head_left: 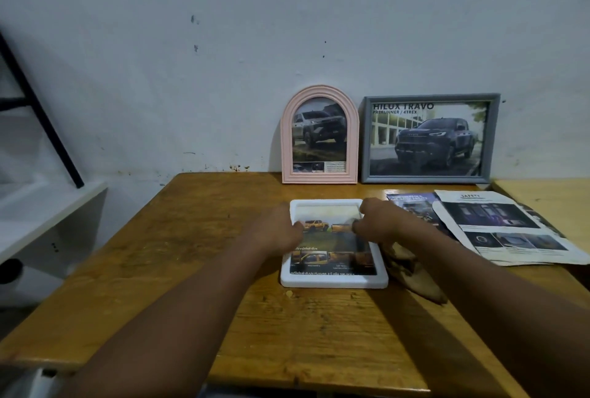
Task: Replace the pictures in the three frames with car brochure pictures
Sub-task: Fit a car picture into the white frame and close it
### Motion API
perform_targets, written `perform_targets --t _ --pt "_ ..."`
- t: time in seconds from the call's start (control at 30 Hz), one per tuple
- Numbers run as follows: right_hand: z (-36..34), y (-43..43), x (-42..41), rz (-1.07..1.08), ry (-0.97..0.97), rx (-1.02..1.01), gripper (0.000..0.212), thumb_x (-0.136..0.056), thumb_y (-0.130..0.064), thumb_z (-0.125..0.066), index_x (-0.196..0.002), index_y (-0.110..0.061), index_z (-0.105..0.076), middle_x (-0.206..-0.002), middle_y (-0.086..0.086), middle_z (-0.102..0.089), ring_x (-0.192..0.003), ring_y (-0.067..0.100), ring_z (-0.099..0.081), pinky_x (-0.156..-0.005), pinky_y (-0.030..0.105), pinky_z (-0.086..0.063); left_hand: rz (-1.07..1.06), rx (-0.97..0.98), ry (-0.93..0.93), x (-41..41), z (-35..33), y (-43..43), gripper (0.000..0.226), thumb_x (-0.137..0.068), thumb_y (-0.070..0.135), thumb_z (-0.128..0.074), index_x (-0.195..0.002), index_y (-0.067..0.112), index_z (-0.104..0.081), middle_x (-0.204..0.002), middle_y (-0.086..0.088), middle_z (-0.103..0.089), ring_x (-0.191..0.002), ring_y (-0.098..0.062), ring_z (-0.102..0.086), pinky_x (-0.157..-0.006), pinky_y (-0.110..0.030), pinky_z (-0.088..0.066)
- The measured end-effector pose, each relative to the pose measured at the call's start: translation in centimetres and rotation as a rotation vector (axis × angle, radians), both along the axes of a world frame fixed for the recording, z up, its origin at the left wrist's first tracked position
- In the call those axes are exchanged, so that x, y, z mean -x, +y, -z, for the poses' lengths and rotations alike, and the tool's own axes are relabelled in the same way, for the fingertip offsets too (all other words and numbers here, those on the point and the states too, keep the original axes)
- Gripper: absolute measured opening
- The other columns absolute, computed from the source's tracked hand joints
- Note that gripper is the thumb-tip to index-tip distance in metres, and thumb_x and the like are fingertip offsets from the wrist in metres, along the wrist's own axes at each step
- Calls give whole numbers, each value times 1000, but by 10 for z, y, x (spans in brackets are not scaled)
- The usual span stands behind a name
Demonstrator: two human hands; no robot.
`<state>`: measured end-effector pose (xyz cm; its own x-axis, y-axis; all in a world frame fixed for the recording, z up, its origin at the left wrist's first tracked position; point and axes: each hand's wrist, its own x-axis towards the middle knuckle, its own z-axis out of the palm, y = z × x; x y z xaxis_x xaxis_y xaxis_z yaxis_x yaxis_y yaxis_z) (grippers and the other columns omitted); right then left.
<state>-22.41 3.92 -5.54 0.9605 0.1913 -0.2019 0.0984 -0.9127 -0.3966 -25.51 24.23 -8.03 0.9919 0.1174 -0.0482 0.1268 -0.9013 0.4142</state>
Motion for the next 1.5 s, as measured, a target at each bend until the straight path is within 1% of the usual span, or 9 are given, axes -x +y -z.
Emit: perform_targets --t 0.07,0.3,0.43,0.57,0.73,0.93,1.13,1.4,1.5 --pt "1 9 2 11 -28 -36 44 -89 -32 -66 -126 -13 -51 -116 6 -59 -100 23 -60 -84 38 -58 19 110 -6 4 1 -4 54 -99 35 -61 -148 21 -42 -135 -5 -58 -110 -20 -59 -84 -31 -51" --pt "-30 46 2 -69 -299 -350 47 -86 -31 -68 -127 -21 -47 -115 5 -60 -97 22 -62 -80 42 -59 4 482 -292 3 -19 33 42 -102 39 -55 -142 30 -44 -135 1 -60 -111 -17 -62 -86 -39 -58" --pt "-46 83 -7 -226 -388 -530 53 -88 -19 -68 -134 -27 -42 -137 5 -46 -110 15 -52 -78 16 -48 -22 381 -492 -8 -28 72 57 -100 48 -54 -151 33 -34 -150 2 -45 -126 -13 -48 -102 -35 -46" --pt "-39 119 -26 -299 -419 -547 60 -92 -20 -65 -142 -31 -34 -151 -3 -31 -132 20 -44 -92 19 -42 -93 317 -532 -31 -24 112 78 -89 76 -45 -154 45 -16 -168 1 -18 -149 -25 -32 -113 -50 -36" --pt "-21 154 -68 -340 -402 -518 63 -93 -20 -64 -145 -31 -32 -153 -5 -28 -133 16 -41 -70 -1 -31 -133 351 -498 -66 -11 148 90 -78 93 -35 -154 51 -10 -168 2 -17 -150 -27 -29 -117 -58 -34" --pt "-6 184 -118 -330 -422 -482 61 -93 -21 -63 -144 -30 -33 -150 -4 -29 -115 2 -36 -78 6 -36 -129 387 -469 -111 -1 174 90 -76 96 -30 -153 53 -9 -167 6 -18 -149 -24 -30 -115 -57 -36" --pt "7 204 -150 -270 -411 -468 64 -88 -21 -67 -142 -30 -34 -152 -1 -22 -129 21 -47 -100 31 -51 -148 378 -426 -144 2 176 86 -84 83 -35 -157 49 -5 -170 5 -7 -155 -24 -17 -118 -50 -27" --pt "12 209 -156 -231 -316 -406 77 -90 -23 -66 -152 -29 -22 -164 5 -7 -141 31 -37 -108 37 -40 -159 338 -286 -157 3 174 84 -86 81 -33 -156 53 5 -170 3 13 -156 -30 -6 -121 -56 -19" --pt "5 205 -149 -221 -335 -377 73 -90 -23 -66 -151 -26 -28 -161 6 -17 -141 28 -36 -109 37 -38 -173 305 -247 -150 -1 171 85 -84 84 -27 -156 53 6 -171 0 10 -156 -31 -3 -123 -58 -17"
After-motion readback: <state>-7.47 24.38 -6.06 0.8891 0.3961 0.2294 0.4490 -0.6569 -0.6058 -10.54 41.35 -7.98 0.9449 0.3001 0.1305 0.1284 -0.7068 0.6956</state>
